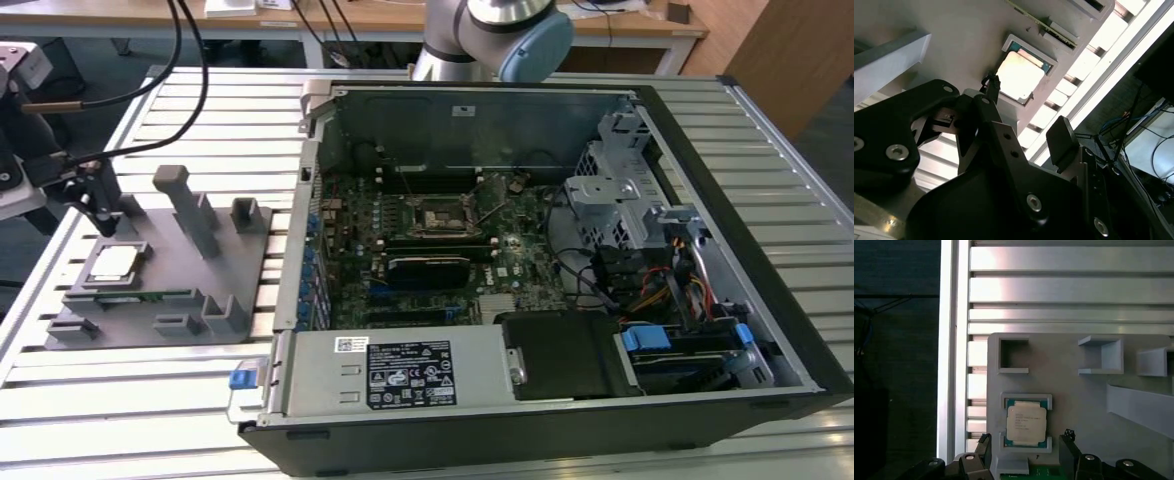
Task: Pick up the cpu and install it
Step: 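Pick up the cpu and move it towards the insertion slot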
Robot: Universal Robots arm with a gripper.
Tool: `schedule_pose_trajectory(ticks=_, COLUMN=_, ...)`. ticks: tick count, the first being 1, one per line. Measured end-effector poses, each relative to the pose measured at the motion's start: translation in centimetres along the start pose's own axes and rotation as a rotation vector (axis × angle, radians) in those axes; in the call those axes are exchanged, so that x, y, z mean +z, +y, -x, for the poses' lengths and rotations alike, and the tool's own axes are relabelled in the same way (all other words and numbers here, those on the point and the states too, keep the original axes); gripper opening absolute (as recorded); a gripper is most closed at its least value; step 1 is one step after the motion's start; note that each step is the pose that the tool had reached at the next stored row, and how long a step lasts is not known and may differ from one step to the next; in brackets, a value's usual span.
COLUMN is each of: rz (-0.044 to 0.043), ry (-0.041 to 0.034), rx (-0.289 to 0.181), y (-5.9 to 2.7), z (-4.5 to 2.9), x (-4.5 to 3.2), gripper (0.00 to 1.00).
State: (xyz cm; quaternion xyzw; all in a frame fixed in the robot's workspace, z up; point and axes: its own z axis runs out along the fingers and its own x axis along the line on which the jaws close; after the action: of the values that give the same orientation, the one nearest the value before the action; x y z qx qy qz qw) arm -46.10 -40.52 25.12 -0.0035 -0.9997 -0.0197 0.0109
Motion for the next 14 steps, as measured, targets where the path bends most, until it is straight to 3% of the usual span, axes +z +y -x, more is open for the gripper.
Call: schedule_pose_trajectory(ticks=14, rz=0.0000, ry=0.0000, rx=0.000, y=-0.03, z=0.01, x=0.64, gripper=0.65)
